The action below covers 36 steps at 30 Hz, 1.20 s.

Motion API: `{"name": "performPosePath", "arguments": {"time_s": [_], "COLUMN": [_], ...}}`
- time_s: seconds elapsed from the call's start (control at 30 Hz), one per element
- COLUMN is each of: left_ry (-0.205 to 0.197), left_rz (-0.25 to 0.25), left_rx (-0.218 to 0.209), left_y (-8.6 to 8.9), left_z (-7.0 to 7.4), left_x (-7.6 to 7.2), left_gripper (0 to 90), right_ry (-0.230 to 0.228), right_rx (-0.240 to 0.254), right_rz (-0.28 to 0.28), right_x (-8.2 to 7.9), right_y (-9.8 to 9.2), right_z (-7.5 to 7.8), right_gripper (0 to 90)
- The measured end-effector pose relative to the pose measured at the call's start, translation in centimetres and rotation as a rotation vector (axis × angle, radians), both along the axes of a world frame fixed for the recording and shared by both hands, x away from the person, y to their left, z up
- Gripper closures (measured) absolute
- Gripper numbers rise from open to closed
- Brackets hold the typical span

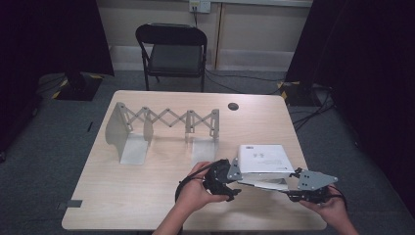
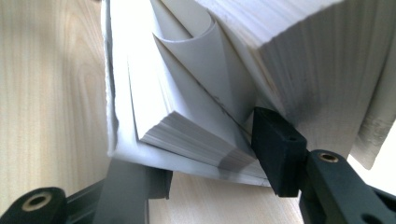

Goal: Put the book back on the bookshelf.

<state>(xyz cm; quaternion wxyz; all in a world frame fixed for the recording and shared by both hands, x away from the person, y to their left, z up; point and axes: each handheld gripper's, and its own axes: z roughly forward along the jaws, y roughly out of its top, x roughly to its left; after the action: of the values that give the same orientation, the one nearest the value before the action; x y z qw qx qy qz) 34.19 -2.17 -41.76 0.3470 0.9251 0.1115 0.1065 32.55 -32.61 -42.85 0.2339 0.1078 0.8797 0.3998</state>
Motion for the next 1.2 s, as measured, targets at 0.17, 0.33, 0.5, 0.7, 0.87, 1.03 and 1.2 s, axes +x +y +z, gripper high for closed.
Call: {"name": "performPosePath", "arguments": {"time_s": [0.17,0.33,0.5,0.7,0.87,1.03,1.2], "left_ry": [0.04,0.07,0.072,0.07,0.07,0.071,0.076], "left_rz": [0.016,0.03,0.036,0.049,0.053,0.048,0.059], "left_rx": [0.01,0.025,0.044,0.016,0.013,0.027,0.015], "left_y": [0.1,0.5,0.8,0.9,1.0,1.1,1.4], "left_z": [-1.8,-3.4,-4.3,-4.6,-4.7,-5.0,-5.3], "left_x": [0.3,0.4,0.5,0.3,0.3,0.2,0.2], "left_gripper": [37.8,37.7,37.5,36.9,36.9,36.7,36.7], "right_ry": [0.038,0.072,0.095,0.14,0.183,0.219,0.256], "right_rx": [0.007,0.012,0.017,0.029,0.037,0.053,0.062], "right_rz": [0.005,0.012,0.022,0.035,0.053,0.081,0.098], "right_x": [0.3,0.7,0.9,1.3,1.5,1.7,1.9], "right_y": [-0.2,-0.3,-0.4,-0.5,-0.6,-0.7,-0.4], "right_z": [0.7,1.2,1.6,2.3,2.9,3.5,4.0], "right_gripper": [51.2,51.2,51.2,51.3,51.5,51.9,52.3]}}
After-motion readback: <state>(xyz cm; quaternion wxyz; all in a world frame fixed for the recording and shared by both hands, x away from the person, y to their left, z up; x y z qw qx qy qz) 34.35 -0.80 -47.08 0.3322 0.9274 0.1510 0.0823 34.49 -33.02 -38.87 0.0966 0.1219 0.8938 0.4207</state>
